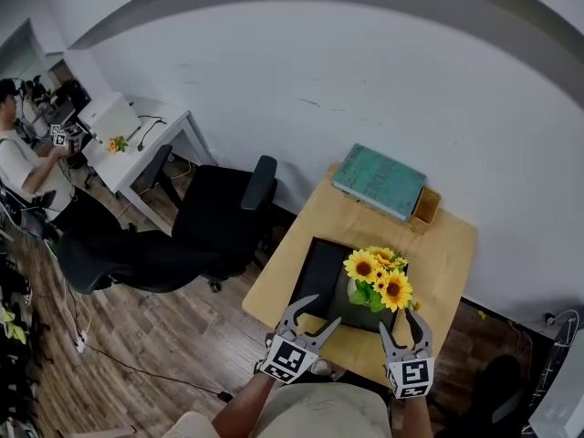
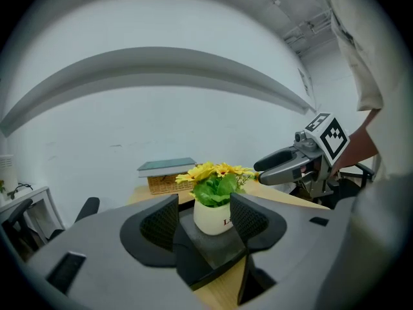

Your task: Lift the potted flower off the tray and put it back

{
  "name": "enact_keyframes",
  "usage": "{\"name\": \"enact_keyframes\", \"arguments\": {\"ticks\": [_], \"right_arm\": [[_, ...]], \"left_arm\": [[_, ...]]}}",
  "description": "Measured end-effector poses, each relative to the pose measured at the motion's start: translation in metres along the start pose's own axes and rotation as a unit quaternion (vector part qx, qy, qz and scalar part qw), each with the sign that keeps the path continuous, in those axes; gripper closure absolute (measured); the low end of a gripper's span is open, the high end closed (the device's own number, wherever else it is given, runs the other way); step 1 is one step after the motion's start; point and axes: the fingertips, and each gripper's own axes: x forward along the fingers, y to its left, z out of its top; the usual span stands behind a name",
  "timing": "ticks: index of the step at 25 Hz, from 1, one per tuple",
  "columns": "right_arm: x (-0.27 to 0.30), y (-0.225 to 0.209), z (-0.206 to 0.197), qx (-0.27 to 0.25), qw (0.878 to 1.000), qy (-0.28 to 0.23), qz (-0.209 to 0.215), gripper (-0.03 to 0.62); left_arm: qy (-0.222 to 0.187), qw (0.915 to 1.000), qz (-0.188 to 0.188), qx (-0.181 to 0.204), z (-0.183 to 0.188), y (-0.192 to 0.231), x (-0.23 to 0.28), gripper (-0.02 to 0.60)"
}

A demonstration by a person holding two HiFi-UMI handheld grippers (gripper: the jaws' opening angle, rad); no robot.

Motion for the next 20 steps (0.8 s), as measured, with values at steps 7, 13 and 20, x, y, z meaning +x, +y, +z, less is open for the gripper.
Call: {"name": "enact_keyframes", "arguments": {"ticks": [7, 13, 20], "right_arm": [[0.004, 0.011, -0.029, 0.014, 0.999, 0.033, 0.012, 0.341], [0.005, 0.011, -0.040, 0.020, 0.999, 0.045, 0.015, 0.336], [0.011, 0.005, -0.047, 0.021, 0.998, 0.055, 0.018, 0.332]], "left_arm": [[0.032, 0.9995, -0.004, -0.003, -0.026, -0.003, 0.000, 0.344], [0.053, 0.9985, -0.015, -0.002, -0.042, -0.009, 0.004, 0.344], [0.067, 0.9973, -0.030, -0.003, -0.049, -0.014, 0.017, 0.342]]}}
